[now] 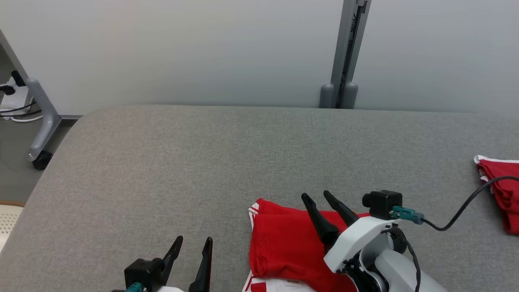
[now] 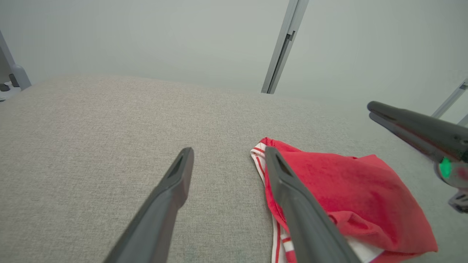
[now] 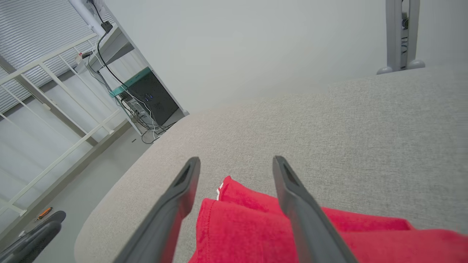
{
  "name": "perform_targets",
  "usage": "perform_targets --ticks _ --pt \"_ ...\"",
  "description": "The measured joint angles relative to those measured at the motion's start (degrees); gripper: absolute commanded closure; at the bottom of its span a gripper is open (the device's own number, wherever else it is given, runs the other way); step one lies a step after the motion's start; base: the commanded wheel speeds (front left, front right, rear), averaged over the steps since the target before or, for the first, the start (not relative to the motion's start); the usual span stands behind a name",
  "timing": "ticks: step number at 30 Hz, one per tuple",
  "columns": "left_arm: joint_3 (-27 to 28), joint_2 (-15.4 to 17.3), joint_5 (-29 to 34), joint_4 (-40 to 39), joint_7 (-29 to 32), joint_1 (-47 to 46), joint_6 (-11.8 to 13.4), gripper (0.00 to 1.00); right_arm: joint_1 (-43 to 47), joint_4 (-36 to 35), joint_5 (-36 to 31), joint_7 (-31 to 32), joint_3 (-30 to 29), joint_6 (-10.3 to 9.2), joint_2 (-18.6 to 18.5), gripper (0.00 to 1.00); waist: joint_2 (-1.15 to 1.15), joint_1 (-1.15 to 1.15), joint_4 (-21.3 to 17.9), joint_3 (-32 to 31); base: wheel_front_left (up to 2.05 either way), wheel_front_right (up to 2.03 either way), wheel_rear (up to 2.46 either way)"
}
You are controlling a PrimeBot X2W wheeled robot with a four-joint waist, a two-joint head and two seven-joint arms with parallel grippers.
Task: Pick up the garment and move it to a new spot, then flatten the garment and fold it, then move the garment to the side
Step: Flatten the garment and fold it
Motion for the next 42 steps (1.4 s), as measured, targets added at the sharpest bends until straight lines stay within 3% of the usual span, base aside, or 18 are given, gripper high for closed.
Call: perform_targets --ticks 8,9,10,15,25,42 --pt "-0.47 -0.10 0.01 -0.03 0.00 -0.04 0.01 0.00 1.82 -1.01 -10.40 -2.33 -6.25 0.00 0.01 0.00 0.00 0.00 -0.55 0.15 0.00 0.00 0.00" --pt "-0.52 -0.11 0.01 -0.04 0.00 -0.05 0.01 0.00 2.44 -1.38 -12.03 -2.36 -7.28 0.00 0.01 0.13 0.00 0.00 -0.49 0.20 0.00 0.00 0.00" --pt "-0.58 -0.12 0.01 -0.04 0.00 -0.05 0.00 0.00 3.25 -1.97 -13.23 -2.47 -8.01 0.00 -0.01 0.49 0.00 0.00 -0.41 0.25 0.00 0.00 0.00" --pt "-0.62 -0.22 -0.05 0.00 -0.07 -0.21 0.00 0.00 7.61 -4.71 -20.51 -2.60 -10.62 0.00 -0.01 1.00 0.00 0.00 0.64 0.61 0.00 0.00 0.00" --pt "-0.73 -0.36 -0.05 0.45 -0.16 -1.14 -0.12 0.00 11.97 -2.44 -22.64 -2.60 -4.88 0.01 0.03 1.00 0.00 0.00 3.90 1.35 0.00 0.00 0.00" --pt "-0.60 0.18 -0.35 0.85 -0.57 -1.27 -0.19 0.00 9.85 3.01 -12.45 -2.60 14.38 0.01 0.05 1.00 0.00 0.00 7.48 1.43 0.00 0.00 0.00"
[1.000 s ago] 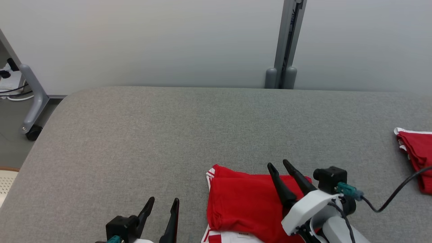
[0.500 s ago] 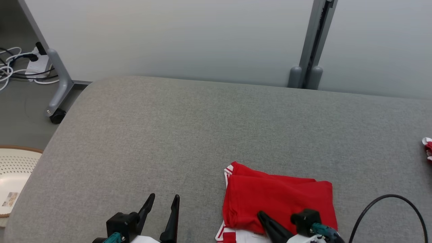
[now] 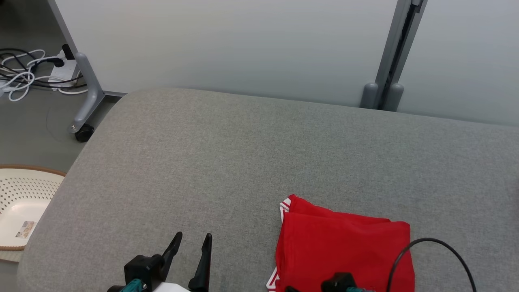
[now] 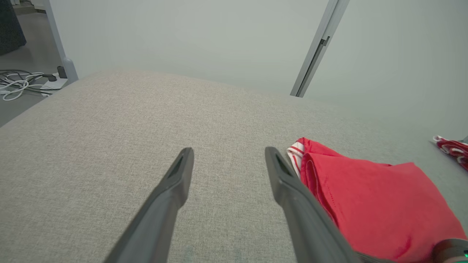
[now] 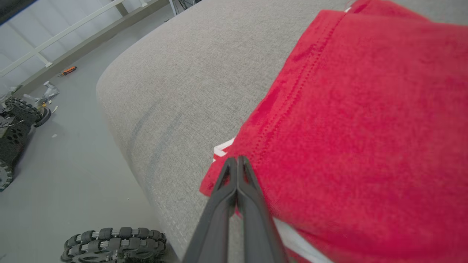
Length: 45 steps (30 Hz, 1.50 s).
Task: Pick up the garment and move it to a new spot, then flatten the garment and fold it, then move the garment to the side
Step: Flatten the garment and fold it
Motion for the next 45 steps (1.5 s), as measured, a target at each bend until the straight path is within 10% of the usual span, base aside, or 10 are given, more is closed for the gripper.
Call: perform_targets --ticks 11,15,17,31,45 --pt "0.26 0.71 -0.16 -0.43 -0.19 0.18 0.52 0.00 -1.73 -4.43 -6.13 -0.01 -5.38 0.00 0.00 0.94 0.00 0.00 -2.13 -0.48 0.00 0.00 0.00" --pt "0.16 0.86 -0.13 -0.76 -0.24 0.17 0.62 0.00 -0.44 -9.65 -10.22 -0.01 -13.73 0.00 0.00 0.50 0.00 0.00 -3.38 -0.86 0.00 0.00 0.00" --pt "0.10 0.93 0.09 -0.82 -0.25 0.10 0.67 0.00 0.91 -12.46 -12.32 0.00 -18.59 0.00 0.00 0.00 0.00 0.00 -4.06 -1.10 0.00 0.00 0.00" --pt "1.52 -0.52 1.71 1.01 -2.55 -1.86 0.85 0.00 11.47 -27.77 -21.63 -0.01 -42.12 0.00 -0.03 0.00 0.00 0.00 -9.38 -2.51 0.00 0.00 0.00" --pt "3.96 -2.12 4.43 3.48 -3.28 0.31 0.93 0.00 17.95 -32.25 -19.48 -0.01 -50.31 0.00 -0.04 0.00 0.00 0.00 -10.62 -3.41 0.00 0.00 0.00"
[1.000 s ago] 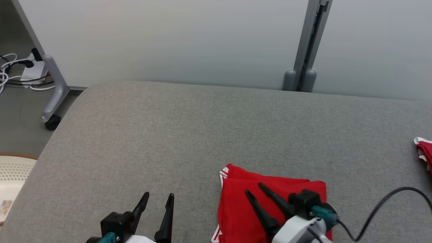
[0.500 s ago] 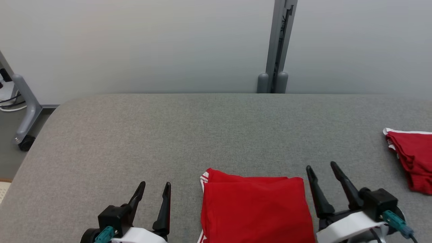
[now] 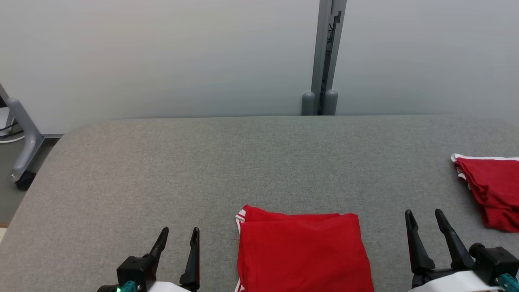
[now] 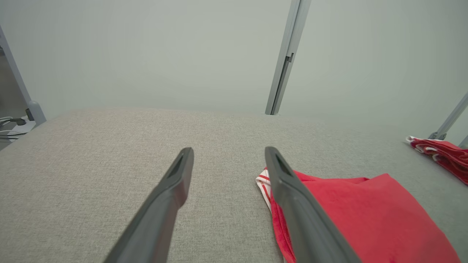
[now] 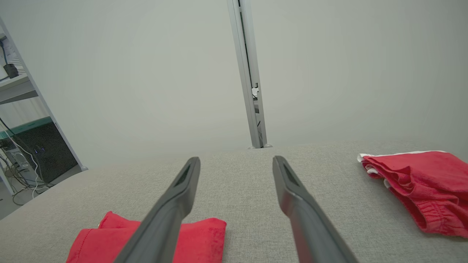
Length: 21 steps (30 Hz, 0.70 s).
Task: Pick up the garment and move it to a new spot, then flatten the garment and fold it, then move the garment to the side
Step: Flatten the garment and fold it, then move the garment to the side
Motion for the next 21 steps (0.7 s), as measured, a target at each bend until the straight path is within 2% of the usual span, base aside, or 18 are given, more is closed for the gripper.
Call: perform_targets --ticks 21 --pt "3.26 -1.00 2.48 0.88 -0.08 1.02 -2.25 0.00 -0.37 1.77 -0.46 0.10 0.27 0.00 -0.01 0.00 0.00 0.00 0.73 -0.08 0.00 0.00 0.00"
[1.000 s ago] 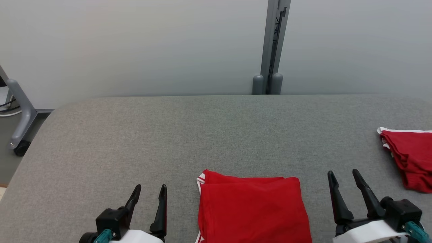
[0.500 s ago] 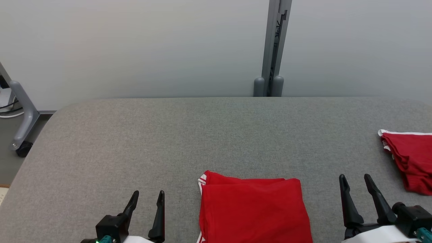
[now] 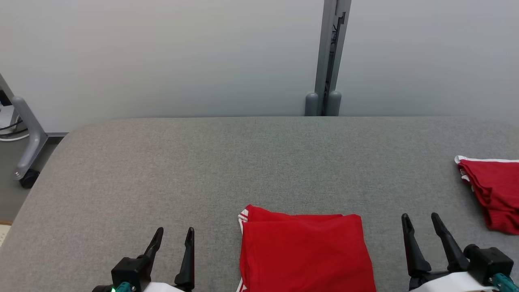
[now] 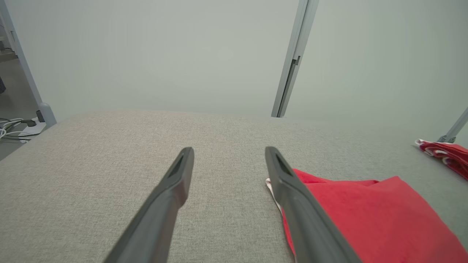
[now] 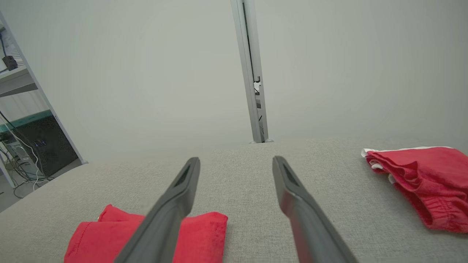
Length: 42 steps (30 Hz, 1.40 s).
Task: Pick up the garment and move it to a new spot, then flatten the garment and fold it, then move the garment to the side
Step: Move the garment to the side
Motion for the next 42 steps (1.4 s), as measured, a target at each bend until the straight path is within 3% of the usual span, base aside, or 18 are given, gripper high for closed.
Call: perform_targets --ticks 6,13,20,30,38,39,40,42 --pt "0.88 0.12 0.01 0.68 0.00 -0.16 -0.98 0.00 -0.90 2.01 -0.46 4.57 0.71 0.00 0.04 0.00 0.00 0.00 0.62 0.08 0.00 0.00 0.00" --pt "2.56 0.44 0.55 1.69 0.00 -0.65 -3.03 0.00 -2.78 5.69 -1.94 15.27 0.37 0.00 -0.11 0.00 0.00 0.00 2.42 0.51 0.00 0.00 0.00" --pt "4.08 -0.49 1.67 2.30 0.00 -0.61 -3.82 0.00 -3.85 9.06 3.05 23.24 2.75 0.00 -2.88 0.00 0.00 0.00 5.29 1.39 0.00 0.00 0.00" --pt "4.77 -1.22 3.19 2.87 0.00 -0.46 -4.80 0.00 -6.85 15.99 9.49 26.75 3.35 0.00 -5.33 0.00 0.00 0.00 9.64 3.06 0.00 0.00 0.00" --pt "5.14 -1.34 3.97 3.10 -0.01 -0.45 -5.23 0.00 -9.59 20.86 14.90 28.58 6.87 0.00 -5.91 0.00 0.00 0.00 10.84 3.58 0.00 0.00 0.00" --pt "5.14 -1.33 4.02 3.15 -0.01 -0.45 -5.24 0.00 -9.85 21.21 15.26 28.49 7.49 0.00 -6.14 0.18 0.00 0.00 10.80 3.57 0.00 0.00 0.00" --pt "5.14 -1.32 4.07 3.20 -0.01 -0.44 -5.24 0.00 -10.18 21.53 15.74 28.38 8.15 0.00 -6.34 0.53 0.00 0.00 10.72 3.56 0.00 0.00 0.00" --pt "5.09 -1.35 4.16 3.22 -0.01 -0.43 -5.27 0.00 -10.77 22.12 16.67 27.86 9.55 0.00 -6.50 0.84 0.00 0.00 10.49 3.53 0.00 0.00 0.00"
